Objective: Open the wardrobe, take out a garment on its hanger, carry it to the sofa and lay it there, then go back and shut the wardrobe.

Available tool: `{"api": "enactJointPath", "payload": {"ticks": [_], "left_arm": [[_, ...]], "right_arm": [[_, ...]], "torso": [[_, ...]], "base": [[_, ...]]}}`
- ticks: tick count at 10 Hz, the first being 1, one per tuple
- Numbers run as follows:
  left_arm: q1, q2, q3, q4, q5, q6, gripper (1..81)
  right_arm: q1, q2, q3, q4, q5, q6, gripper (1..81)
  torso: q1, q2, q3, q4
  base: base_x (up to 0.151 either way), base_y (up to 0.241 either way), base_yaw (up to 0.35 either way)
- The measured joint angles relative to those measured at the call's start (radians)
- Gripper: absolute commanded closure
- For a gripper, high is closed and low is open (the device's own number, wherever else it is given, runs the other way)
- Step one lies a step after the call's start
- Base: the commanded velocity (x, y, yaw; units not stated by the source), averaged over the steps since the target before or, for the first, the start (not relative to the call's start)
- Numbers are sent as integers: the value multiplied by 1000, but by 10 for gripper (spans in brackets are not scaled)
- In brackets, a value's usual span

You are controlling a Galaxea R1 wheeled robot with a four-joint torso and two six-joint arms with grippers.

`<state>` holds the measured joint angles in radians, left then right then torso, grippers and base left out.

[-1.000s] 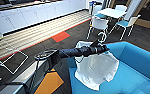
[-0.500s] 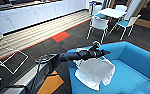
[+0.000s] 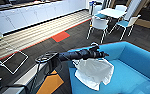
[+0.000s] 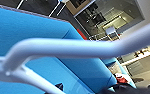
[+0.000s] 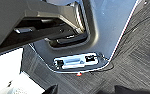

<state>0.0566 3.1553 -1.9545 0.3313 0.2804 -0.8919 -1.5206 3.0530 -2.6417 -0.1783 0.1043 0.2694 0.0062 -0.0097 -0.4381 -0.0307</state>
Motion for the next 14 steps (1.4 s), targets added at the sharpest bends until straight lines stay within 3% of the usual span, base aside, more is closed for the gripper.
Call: {"api": "enactJointPath", "payload": {"ticks": [2,5,6,12,14], "left_arm": [[0,1,-2,98,99,0,10],[0,0,-11,328,316,0,10],[0,0,-9,354,336,0,10],[42,3,214,437,306,-15,10],[124,-19,235,439,184,-49,10]], "right_arm": [[0,0,0,0,0,0,10],[0,0,0,0,0,0,10],[0,0,0,0,0,0,10],[0,0,0,-1,0,0,10],[0,0,0,-1,0,0,10]], "torso": [[0,0,0,0],[0,0,0,0],[0,0,0,0],[0,0,0,0],[0,0,0,0]], "base": [[0,0,0],[0,0,0],[0,0,0],[0,0,0],[0,0,0]]}}
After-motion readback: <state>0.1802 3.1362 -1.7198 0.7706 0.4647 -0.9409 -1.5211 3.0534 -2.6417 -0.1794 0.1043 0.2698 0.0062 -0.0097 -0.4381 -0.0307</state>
